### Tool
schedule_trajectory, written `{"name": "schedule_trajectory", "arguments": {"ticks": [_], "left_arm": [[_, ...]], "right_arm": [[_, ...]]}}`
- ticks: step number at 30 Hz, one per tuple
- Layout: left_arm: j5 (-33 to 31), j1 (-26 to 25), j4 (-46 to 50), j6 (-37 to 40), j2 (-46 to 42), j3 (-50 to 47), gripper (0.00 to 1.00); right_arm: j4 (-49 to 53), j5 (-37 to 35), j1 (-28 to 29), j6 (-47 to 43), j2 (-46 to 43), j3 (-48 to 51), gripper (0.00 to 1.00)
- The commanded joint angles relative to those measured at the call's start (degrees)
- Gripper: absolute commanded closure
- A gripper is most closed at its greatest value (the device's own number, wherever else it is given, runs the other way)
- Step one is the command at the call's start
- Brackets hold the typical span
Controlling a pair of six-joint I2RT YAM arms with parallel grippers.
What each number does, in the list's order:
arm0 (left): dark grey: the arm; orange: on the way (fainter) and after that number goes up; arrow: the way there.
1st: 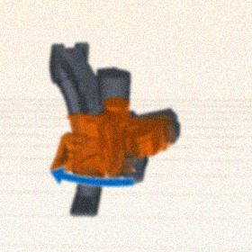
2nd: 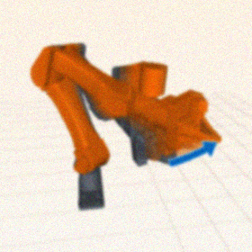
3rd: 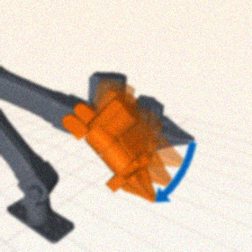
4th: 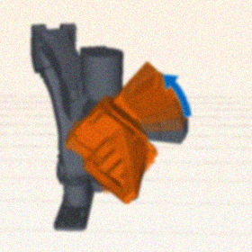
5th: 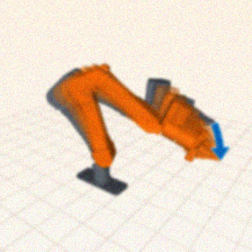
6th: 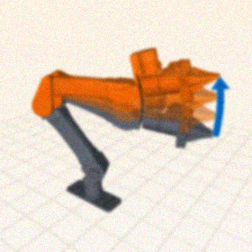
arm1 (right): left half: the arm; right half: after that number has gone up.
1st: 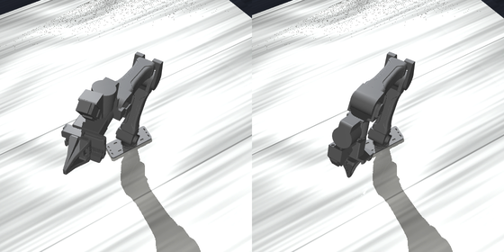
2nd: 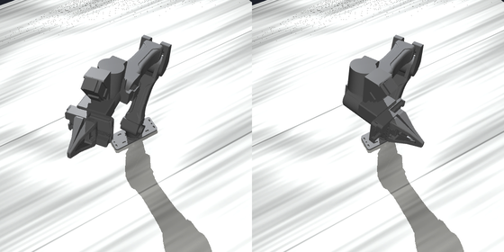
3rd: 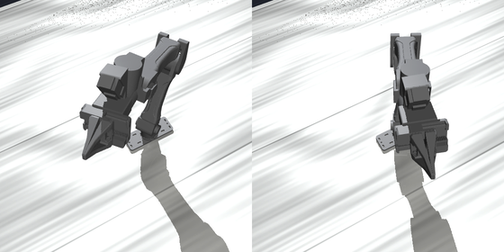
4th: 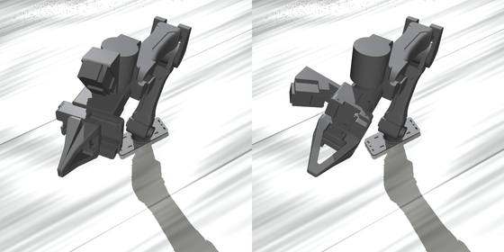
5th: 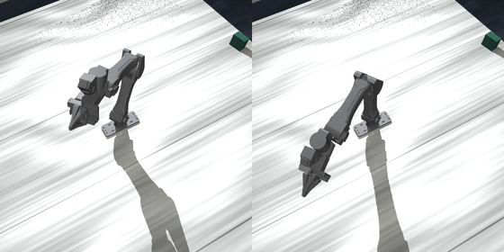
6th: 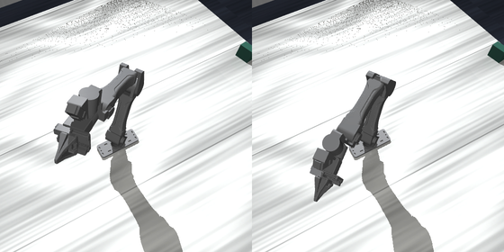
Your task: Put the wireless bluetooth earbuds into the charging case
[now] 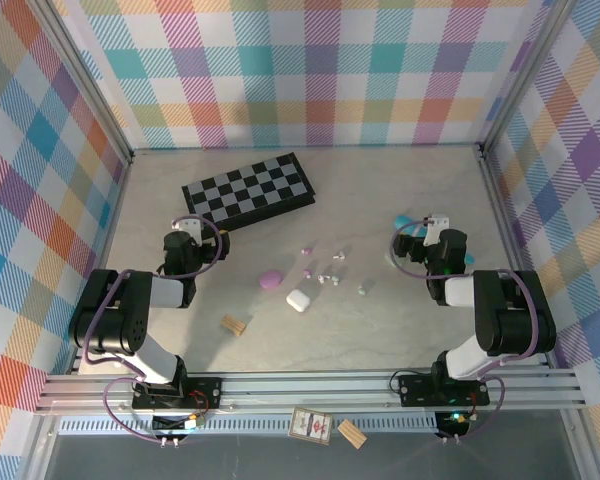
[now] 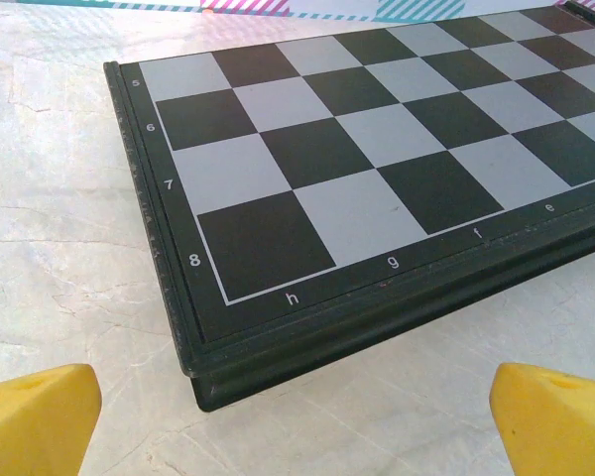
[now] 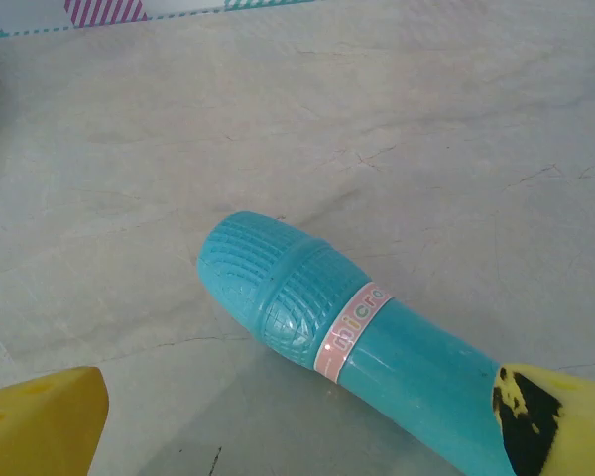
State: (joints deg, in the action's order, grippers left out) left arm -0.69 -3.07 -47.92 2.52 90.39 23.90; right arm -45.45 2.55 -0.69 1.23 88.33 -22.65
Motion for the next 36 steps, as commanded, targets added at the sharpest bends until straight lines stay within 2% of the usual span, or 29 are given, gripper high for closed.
{"name": "schedule_trajectory", "arguments": {"ticks": [1,27,31,36], "left_arm": [[0.2,0.5,-0.2,-0.5,0.2,0.4,0.0],[0.2,0.5,-0.4,-0.4,-0.2,0.1,0.0],[-1.2,-0.3,5.9,-0.1,-5.8,1.3,0.0],[-5.2,-4.5,21.9,0.8,-14.3,6.0,0.0]], "right_arm": [[-1.8,0.0,0.4,-0.5,-0.3,-1.1,0.01],[-0.2,-0.3,0.5,-0.3,-1.2,-1.6,0.01],[5.7,1.1,0.5,-0.9,-6.0,-2.6,0.01],[20.4,1.0,4.5,-1.8,-17.5,-5.0,0.01]]}}
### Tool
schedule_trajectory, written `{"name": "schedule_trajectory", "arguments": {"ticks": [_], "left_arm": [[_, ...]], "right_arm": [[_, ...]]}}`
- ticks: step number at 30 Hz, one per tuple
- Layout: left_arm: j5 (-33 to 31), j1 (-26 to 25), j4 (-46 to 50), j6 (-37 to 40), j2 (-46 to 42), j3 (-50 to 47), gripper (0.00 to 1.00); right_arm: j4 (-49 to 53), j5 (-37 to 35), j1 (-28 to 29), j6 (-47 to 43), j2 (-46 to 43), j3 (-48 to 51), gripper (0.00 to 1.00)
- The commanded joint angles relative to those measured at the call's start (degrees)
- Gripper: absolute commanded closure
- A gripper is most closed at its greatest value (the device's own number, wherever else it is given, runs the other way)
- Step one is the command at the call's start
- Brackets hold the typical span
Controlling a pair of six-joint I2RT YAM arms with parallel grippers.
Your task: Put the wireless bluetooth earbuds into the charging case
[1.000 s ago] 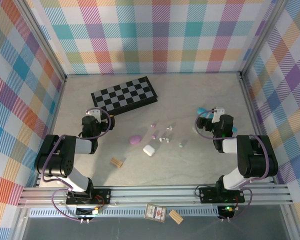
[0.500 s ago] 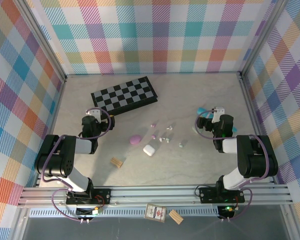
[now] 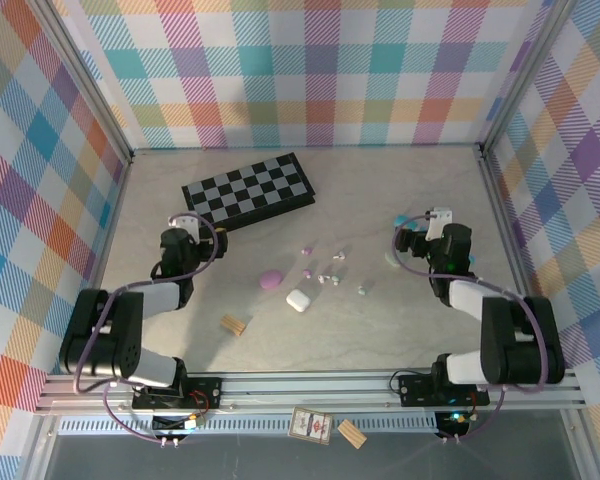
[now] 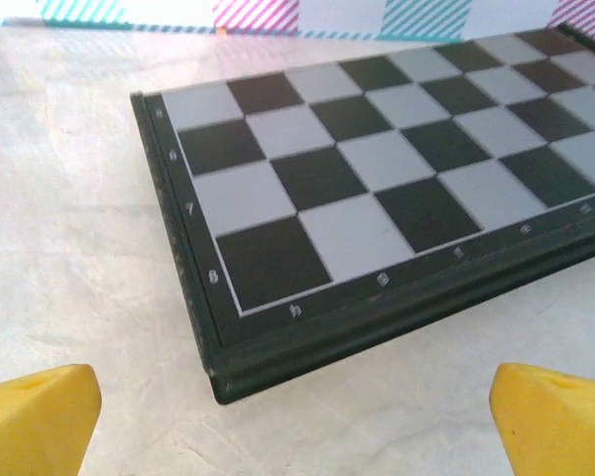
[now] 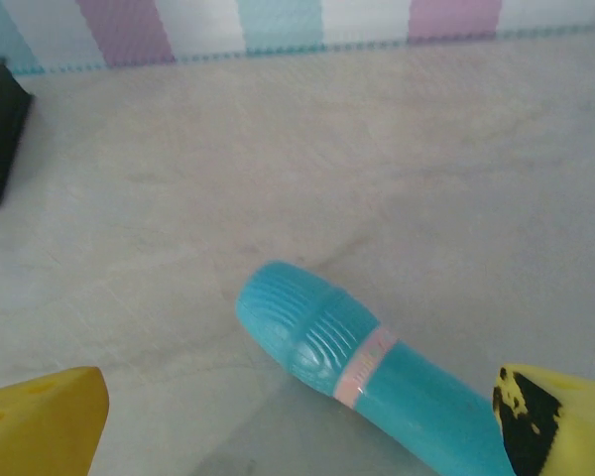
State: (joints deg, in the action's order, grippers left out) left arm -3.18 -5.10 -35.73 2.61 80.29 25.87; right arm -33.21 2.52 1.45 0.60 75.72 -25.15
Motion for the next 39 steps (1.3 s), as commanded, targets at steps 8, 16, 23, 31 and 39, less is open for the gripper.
{"name": "schedule_trajectory", "arguments": {"ticks": [8,16,23,31,39], "left_arm": [[0.7,-10.8,25.7,-6.3,-10.0,12.8,0.0],[11.1,-13.8,40.3,-15.1,-12.1,17.9,0.0],[12.1,-13.8,46.5,-16.3,-16.8,17.6,0.0],[11.4,-13.7,47.9,-16.7,-19.4,15.7,0.0],[11.3,-13.9,49.6,-16.2,-20.4,15.6,0.0]], "right_arm": [[23.3,0.5,16.4,-2.3,-15.8,-6.0,0.01],[31.9,-3.6,38.9,1.6,-16.3,-7.3,0.01],[30.1,-7.3,52.8,2.5,-2.1,-10.0,0.01],[26.5,-6.2,54.8,3.7,12.0,-13.5,0.04],[23.4,-6.6,54.8,0.3,19.1,-14.4,0.16]]}}
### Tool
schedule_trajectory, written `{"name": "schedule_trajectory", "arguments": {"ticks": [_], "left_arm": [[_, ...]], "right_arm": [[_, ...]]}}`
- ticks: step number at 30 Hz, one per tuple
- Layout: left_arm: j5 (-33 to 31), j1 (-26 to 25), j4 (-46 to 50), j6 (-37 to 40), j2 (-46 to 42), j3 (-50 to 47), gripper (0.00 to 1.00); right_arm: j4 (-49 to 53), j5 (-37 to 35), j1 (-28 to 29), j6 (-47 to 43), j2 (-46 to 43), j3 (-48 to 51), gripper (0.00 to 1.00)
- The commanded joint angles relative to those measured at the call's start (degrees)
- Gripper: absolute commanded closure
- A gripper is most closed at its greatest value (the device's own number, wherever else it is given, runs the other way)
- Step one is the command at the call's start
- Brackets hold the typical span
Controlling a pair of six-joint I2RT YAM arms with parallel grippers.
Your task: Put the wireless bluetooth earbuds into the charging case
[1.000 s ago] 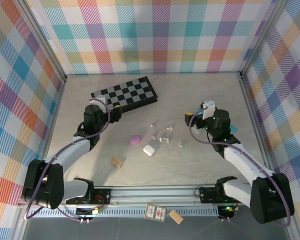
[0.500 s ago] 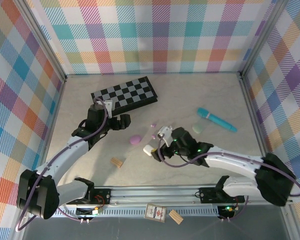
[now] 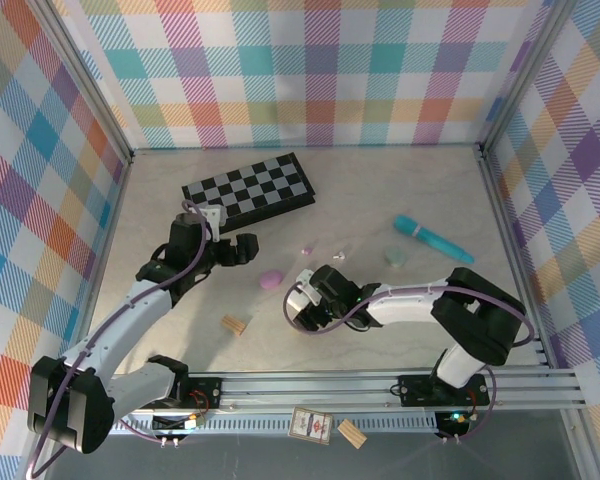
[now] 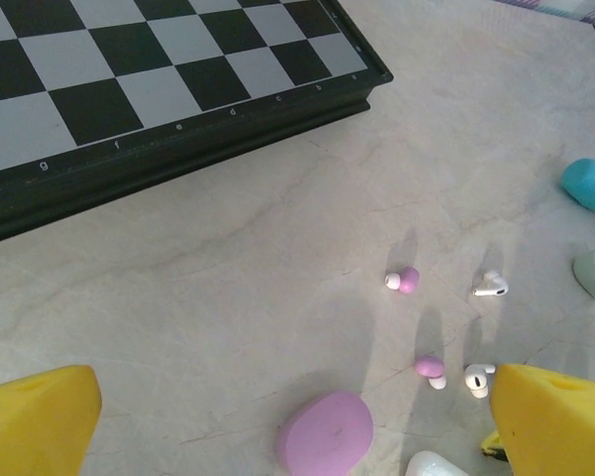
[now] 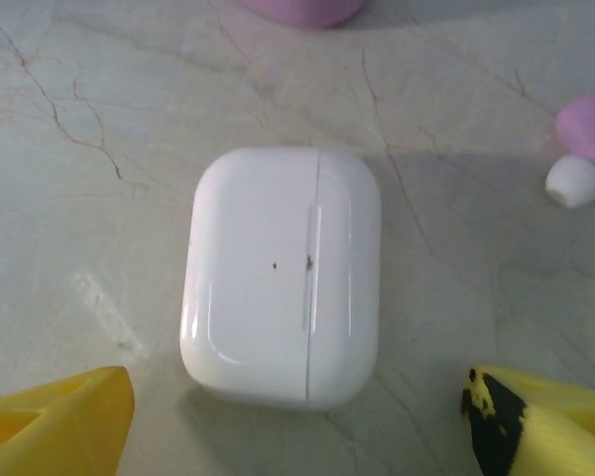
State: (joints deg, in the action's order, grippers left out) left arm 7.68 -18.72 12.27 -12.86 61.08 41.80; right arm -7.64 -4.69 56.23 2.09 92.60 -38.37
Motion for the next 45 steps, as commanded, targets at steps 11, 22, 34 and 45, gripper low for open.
{"name": "schedule_trajectory", "arguments": {"ticks": [11,22,34,45], "left_arm": [[0.8,-0.3,3.2,-0.6,-1.5,0.4,0.0],[5.9,-1.2,10.8,-0.1,-0.1,5.2,0.0],[31.8,-3.1,15.8,-15.2,4.3,8.0,0.13],[35.5,-10.4,-2.0,-23.6,7.6,5.7,0.28]], "right_arm": [[-2.1,0.5,0.1,-4.2,4.4,-2.3,0.5],[0.3,2.0,0.0,-13.3,-3.2,-1.1,0.63],[9.2,10.1,-5.2,-22.8,-17.3,-4.8,0.61],[11.6,20.2,-10.9,-23.4,-23.2,-7.1,0.62]]}}
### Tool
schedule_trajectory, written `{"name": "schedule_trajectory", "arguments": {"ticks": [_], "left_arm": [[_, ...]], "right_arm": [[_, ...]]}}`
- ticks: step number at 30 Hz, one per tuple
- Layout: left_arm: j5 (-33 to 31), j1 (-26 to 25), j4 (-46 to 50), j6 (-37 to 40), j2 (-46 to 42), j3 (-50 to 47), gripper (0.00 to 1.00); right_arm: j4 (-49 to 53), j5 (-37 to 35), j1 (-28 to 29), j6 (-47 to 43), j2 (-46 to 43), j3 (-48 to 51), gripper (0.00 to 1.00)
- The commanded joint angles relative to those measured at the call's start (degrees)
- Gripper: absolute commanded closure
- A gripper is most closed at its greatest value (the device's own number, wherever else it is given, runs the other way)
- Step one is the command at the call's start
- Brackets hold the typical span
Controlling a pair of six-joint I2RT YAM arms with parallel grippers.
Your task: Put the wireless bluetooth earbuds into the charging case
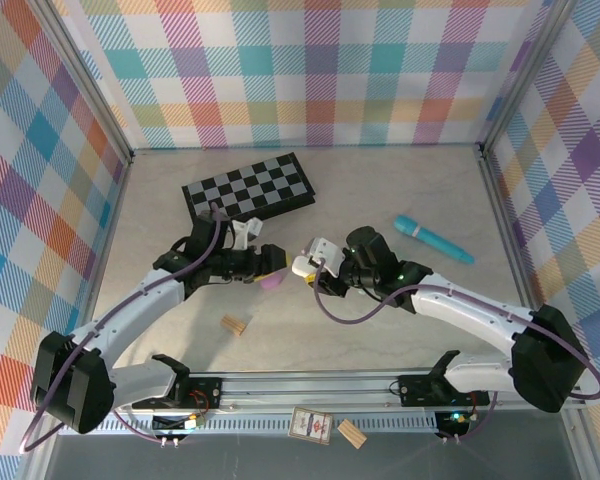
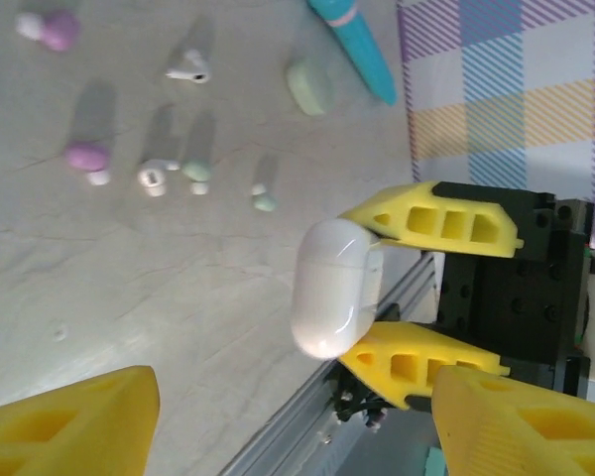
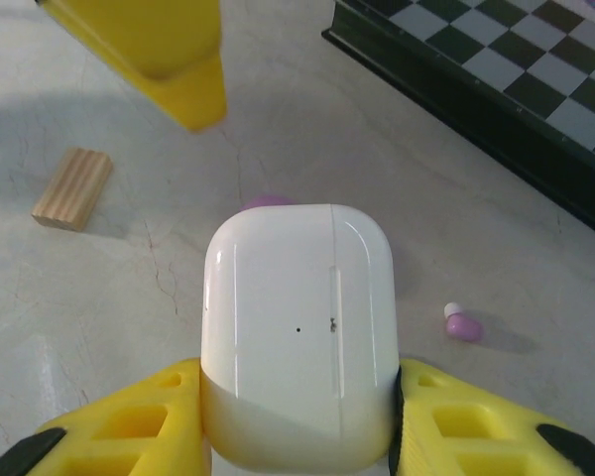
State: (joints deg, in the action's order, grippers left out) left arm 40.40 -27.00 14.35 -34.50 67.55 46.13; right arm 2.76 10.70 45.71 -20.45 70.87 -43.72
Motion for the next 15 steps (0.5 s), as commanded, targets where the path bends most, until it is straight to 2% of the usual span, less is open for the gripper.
{"name": "schedule_trajectory", "arguments": {"ticks": [1,6,8,15], "left_arm": [[3.1,-2.7,-4.0,-2.0,1.7,1.7,0.28],[4.9,-5.2,-8.9,-4.6,4.1,1.6,0.39],[4.7,-6.1,-8.1,-4.3,4.8,2.2,0.44],[4.9,-6.7,-8.6,-3.9,3.9,1.9,0.73]], "right_arm": [[1.1,5.3,-0.5,-0.8,-1.7,-1.7,0.62],[1.0,6.7,-0.7,-0.6,-2.2,-1.4,0.62],[0.7,6.7,-0.7,-0.3,-2.4,-1.1,0.62],[0.5,5.3,-0.8,0.3,-2.6,-0.6,0.63]]}}
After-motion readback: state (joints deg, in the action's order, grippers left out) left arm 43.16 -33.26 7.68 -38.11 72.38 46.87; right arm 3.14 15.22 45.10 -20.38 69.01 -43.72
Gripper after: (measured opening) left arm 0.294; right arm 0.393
